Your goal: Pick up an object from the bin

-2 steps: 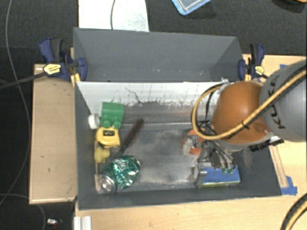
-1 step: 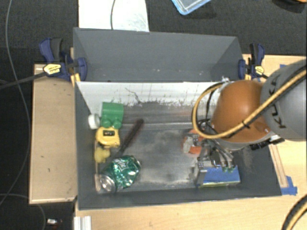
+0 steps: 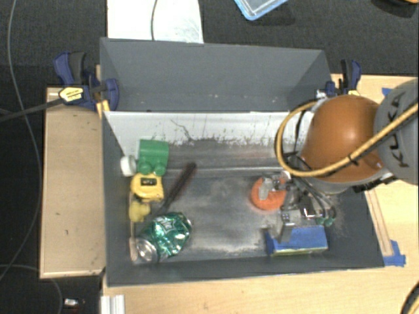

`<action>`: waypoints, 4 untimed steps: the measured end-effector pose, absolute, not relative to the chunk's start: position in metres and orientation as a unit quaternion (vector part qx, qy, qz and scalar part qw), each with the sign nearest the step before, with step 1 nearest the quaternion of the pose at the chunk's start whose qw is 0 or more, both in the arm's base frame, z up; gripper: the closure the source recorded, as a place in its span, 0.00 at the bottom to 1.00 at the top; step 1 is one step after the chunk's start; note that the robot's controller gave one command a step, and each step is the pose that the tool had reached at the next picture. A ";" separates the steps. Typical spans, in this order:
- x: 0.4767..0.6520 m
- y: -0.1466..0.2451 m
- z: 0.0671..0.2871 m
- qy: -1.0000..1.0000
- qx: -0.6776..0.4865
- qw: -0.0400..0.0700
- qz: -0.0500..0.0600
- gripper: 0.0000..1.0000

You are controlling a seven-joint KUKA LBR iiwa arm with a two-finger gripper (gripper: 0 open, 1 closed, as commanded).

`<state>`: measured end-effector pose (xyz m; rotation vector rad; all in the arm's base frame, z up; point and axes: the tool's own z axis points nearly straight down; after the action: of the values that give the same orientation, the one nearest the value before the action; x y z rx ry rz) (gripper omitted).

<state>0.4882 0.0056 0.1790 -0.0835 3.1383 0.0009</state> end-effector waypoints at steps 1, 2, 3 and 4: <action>0.512 -0.010 0.197 1.000 -0.010 0.001 0.001 0.00; 0.541 -0.036 0.168 0.998 -0.059 0.005 0.000 0.00; 0.569 0.002 0.150 0.995 -0.097 0.007 0.000 0.00; 0.526 -0.008 0.119 0.996 -0.084 0.006 -0.001 0.00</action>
Offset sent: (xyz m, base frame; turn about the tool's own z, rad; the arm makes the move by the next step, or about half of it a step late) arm 0.0571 -0.0474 -0.0197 -0.0742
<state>0.5257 -0.0077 0.1191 -0.2619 3.1191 -0.0025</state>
